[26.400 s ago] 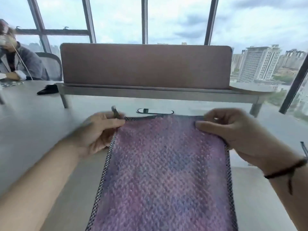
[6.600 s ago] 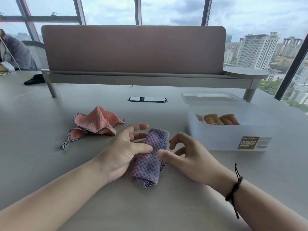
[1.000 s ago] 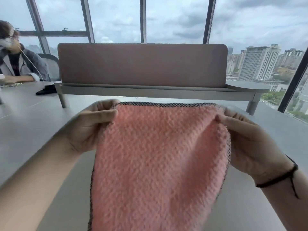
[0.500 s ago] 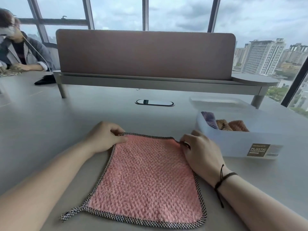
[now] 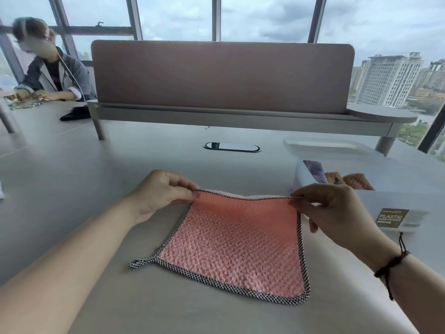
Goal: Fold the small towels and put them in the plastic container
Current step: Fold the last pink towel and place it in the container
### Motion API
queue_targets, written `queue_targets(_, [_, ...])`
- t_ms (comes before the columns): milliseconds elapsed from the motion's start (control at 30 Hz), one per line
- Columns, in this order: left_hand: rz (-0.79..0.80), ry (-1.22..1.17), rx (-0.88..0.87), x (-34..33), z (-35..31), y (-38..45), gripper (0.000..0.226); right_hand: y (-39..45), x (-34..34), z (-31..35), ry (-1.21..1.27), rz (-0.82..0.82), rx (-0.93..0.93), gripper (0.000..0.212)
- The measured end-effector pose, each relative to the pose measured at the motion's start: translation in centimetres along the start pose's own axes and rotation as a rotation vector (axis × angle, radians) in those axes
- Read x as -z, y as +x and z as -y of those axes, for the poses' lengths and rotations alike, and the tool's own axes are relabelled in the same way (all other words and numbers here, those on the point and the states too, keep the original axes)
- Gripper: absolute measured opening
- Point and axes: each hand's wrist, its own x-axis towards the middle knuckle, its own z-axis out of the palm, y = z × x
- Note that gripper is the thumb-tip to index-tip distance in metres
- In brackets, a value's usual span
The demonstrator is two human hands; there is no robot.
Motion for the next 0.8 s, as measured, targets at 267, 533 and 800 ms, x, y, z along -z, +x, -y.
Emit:
queue_targets(267, [-0.08,0.132,0.008,-0.1,0.6,0.2,0.023,-0.3,-1.5,-0.7,-0.208,0.121,-0.076,0.022])
queue_targets(533, [-0.12,0.308,-0.009,-0.6,0.4,0.0,0.013,0.0,-2.0,-1.7,-0.331,0.068,-0.004,0.008])
queue_targets(800, [-0.067,0.341,-0.036,-0.3,-0.1,-0.2,0.017,0.0,-1.9,-1.6,-0.364,0.108,-0.003,0.011])
